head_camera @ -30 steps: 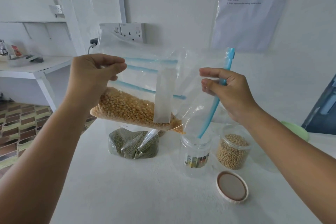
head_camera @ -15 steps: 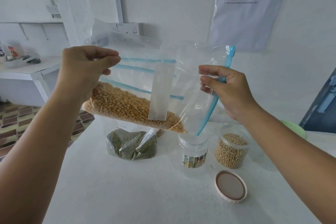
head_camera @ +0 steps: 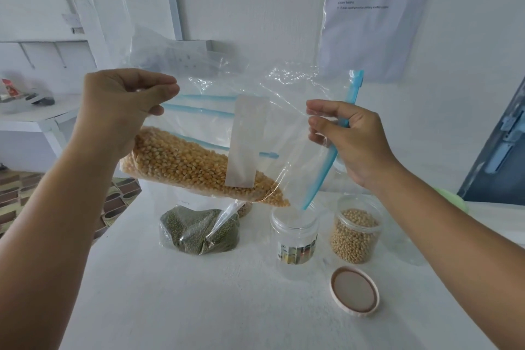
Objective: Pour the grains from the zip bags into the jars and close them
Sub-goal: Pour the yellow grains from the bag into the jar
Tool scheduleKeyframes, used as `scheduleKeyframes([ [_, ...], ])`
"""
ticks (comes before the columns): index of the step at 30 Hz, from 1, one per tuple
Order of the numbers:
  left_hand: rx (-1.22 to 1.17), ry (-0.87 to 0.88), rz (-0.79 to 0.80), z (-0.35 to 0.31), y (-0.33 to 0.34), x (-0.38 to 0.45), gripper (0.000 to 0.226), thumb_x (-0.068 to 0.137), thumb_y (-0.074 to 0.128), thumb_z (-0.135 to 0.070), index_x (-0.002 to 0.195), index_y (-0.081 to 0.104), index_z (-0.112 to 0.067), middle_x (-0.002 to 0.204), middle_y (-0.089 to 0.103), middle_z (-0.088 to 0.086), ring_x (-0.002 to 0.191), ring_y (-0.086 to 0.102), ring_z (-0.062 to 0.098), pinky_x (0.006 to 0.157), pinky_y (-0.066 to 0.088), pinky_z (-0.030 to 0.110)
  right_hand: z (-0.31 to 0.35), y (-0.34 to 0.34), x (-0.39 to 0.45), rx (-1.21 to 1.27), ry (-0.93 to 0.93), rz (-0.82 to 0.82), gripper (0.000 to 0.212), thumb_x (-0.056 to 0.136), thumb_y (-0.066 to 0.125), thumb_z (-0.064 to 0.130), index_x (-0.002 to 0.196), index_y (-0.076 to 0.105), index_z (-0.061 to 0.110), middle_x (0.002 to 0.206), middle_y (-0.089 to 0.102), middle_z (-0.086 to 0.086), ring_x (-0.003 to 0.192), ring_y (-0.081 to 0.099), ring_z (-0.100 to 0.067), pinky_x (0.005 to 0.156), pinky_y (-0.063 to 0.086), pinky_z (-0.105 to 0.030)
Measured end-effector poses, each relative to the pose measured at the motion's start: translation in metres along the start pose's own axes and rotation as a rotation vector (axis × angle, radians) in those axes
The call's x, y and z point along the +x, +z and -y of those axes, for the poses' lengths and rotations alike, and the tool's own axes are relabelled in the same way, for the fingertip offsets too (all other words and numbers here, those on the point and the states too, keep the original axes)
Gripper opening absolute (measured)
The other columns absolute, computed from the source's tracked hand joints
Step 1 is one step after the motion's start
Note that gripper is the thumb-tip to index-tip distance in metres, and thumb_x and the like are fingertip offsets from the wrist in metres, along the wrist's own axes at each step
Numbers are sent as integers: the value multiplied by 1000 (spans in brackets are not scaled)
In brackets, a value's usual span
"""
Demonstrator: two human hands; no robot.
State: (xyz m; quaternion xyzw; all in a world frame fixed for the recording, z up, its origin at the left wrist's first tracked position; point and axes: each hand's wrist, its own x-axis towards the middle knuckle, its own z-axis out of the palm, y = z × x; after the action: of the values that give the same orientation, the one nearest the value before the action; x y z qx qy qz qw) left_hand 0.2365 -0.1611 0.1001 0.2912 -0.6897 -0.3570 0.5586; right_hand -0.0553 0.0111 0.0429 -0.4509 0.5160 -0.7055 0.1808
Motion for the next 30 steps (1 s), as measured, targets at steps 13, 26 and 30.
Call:
scheduleKeyframes([
  [13,24,-16,5,-2,-5,6,15,82,86,-18,96,80,-20,74,75,-8,55,57,6,65,55,13,-7,5,-5,20,42,15,26,94,73,2,115,79,16,110,78,0,87,73,-17,89,63,-38],
  [26,41,23,-1,5,0,5,12,80,90,-23,88,83,-28,91,80,4,65,62,14,68,57,23,-20,6,-3,57,97,-16,26,93,75,1,115,79,15,111,78,-3,87,73,-18,88,63,-37],
  [30,59,52,17,2,5,5,15,82,88,-19,96,81,-20,91,78,5,64,60,13,66,55,22,-21,6,-3,79,111,-15,26,92,75,1,114,80,16,111,78,-4,88,74,-18,88,63,-37],
])
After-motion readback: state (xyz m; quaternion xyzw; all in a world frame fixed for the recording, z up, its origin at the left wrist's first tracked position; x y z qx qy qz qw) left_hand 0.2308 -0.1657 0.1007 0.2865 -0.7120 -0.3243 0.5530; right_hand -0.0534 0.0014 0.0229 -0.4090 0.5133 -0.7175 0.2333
